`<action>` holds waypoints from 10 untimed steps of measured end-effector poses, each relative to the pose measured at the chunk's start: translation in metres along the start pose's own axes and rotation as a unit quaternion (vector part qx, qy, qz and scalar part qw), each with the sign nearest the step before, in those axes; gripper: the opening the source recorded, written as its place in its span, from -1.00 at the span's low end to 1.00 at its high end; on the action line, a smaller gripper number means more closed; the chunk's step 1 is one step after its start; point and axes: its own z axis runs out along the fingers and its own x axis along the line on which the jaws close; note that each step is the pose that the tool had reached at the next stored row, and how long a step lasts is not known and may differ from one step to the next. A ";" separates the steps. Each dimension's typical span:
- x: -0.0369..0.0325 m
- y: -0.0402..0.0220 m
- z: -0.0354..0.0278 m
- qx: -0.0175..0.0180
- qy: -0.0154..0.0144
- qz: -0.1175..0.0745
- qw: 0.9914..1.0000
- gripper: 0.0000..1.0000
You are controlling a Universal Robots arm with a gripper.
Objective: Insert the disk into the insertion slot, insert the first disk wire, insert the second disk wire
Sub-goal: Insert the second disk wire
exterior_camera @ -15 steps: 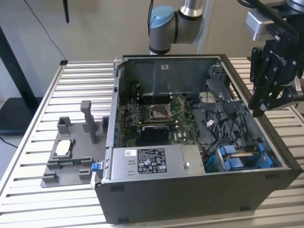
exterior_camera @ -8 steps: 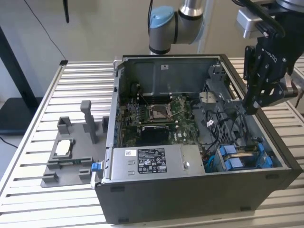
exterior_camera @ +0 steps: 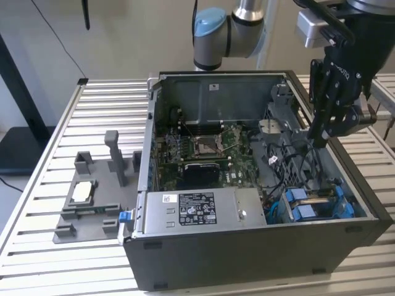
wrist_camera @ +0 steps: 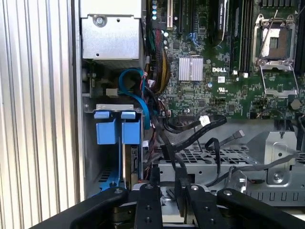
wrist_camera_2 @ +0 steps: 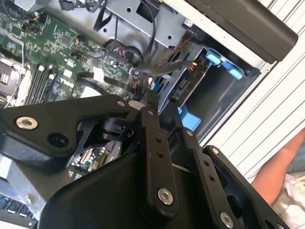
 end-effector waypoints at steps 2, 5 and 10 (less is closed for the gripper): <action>-0.0013 0.0025 0.0003 0.000 0.001 0.000 1.000 -0.45; -0.0020 0.0046 0.0010 0.000 0.001 0.000 1.000 -0.45; -0.0027 0.0071 0.0022 0.000 0.001 -0.006 1.000 -0.45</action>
